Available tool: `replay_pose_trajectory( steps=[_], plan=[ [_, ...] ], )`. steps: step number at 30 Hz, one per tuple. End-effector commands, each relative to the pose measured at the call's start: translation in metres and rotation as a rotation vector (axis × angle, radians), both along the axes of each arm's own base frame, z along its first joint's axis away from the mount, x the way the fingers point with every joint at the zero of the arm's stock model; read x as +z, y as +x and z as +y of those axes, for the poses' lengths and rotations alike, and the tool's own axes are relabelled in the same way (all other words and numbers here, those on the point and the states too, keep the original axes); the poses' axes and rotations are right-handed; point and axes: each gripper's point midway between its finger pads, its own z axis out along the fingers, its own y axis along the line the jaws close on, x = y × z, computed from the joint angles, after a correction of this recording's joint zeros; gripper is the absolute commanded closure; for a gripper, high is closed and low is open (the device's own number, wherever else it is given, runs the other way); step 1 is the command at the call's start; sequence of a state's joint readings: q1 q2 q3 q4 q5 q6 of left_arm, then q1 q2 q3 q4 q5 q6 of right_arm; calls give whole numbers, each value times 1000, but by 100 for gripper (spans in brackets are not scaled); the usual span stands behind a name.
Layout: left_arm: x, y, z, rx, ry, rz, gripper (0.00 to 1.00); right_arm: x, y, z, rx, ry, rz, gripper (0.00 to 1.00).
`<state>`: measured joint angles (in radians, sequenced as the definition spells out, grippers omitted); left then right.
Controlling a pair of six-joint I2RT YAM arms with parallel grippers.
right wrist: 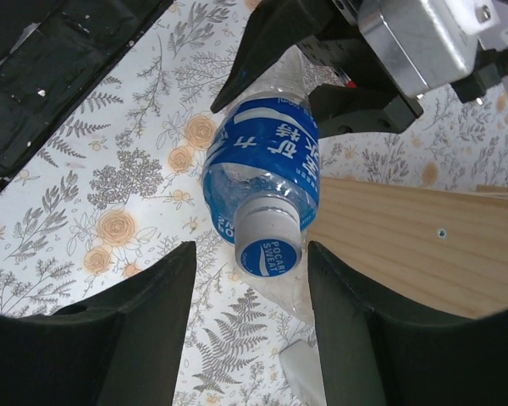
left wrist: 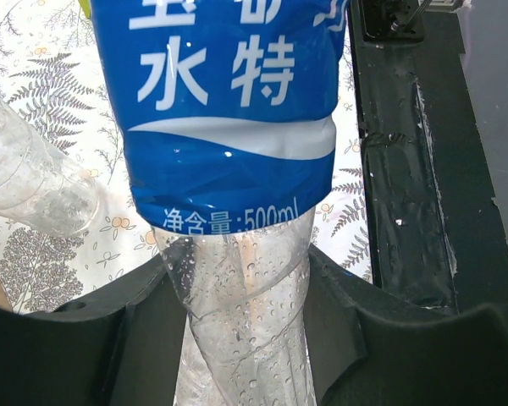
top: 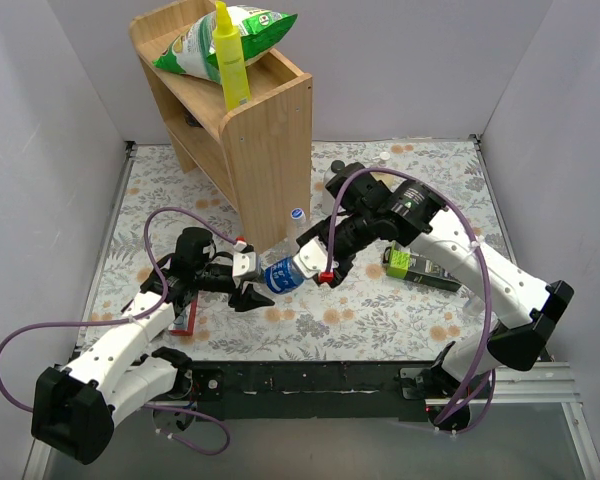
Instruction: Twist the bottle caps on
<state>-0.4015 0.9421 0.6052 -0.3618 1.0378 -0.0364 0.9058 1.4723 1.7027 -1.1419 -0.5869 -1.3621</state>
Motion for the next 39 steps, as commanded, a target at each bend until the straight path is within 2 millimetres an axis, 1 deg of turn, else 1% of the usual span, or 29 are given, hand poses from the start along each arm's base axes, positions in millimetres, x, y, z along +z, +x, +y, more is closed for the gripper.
replay_pose_trajectory(
  steps=[1,5,7,8,9,10,14,15,16,17,18,19,20,21,22,23,24,25,26,27,28,31,32,33,35,36,37,38,39],
  plan=[
    [17,2,-3,-28,-27,-48,100,3,-11,2,77,8,-17,39],
    [17,3,-3,-28,-27,-48,100,2,-8,6,73,9,-24,47],
    [17,3,-3,-29,-26,-47,100,0,-6,9,67,6,-23,54],
    [17,4,-3,-29,-27,-50,100,0,-5,10,49,1,-11,56],
    [17,4,-3,-29,-27,-51,100,-3,-4,11,39,-7,0,61],
    [17,4,-3,-29,-28,-54,100,-2,-1,14,27,-1,1,64],
    [16,6,-4,-19,-28,-52,100,-8,5,21,-79,-28,96,74],
    [16,8,-4,-15,-30,-57,100,-12,6,24,-129,-49,157,78],
    [15,9,-4,-10,-29,-57,100,-12,8,25,-166,-52,195,80],
    [14,10,-3,1,-25,-59,100,-2,9,30,-186,-28,233,81],
    [13,12,-4,8,-26,-63,100,-7,11,33,-256,-57,334,83],
    [13,14,-3,19,-25,-68,100,-3,18,33,-301,-53,386,84],
    [9,16,-2,38,-14,-70,100,8,20,37,-325,-32,454,85],
    [10,19,-2,50,-18,-83,100,3,25,41,-364,-51,525,86],
    [8,20,-1,61,-14,-84,100,4,32,39,-452,-68,635,87],
    [8,25,1,95,-6,-102,100,7,31,42,-469,-72,715,88],
    [7,29,1,116,-13,-113,100,4,36,45,-500,-95,782,90],
    [7,31,2,142,-15,-104,100,4,37,45,-574,-128,895,92],
    [6,33,3,160,-14,-105,100,3,36,47,-605,-151,970,94],
    [7,39,5,200,-14,-126,100,-4,35,49,-632,-177,1014,93],
    [7,41,6,225,-17,-107,100,-5,28,51,-636,-192,1042,93],
    [5,44,9,263,-8,-99,100,-6,30,49,-709,-206,1064,94],
    [4,43,10,269,-2,-95,100,-7,36,47,-749,-206,1041,84],
    [-1,40,12,266,10,-81,100,-2,41,44,-750,-183,1025,73],
    [-2,35,13,254,17,-78,100,20,51,38,-723,-102,952,51],
    [-9,28,15,239,36,-52,100,30,59,33,-712,-58,910,48],
    [-10,23,14,215,38,-39,100,44,61,29,-685,-14,862,45],
    [-10,19,14,193,41,-39,100,57,59,21,-657,28,813,43],
    [-17,11,15,170,61,1,100,63,59,16,-576,65,700,42]
  ],
)
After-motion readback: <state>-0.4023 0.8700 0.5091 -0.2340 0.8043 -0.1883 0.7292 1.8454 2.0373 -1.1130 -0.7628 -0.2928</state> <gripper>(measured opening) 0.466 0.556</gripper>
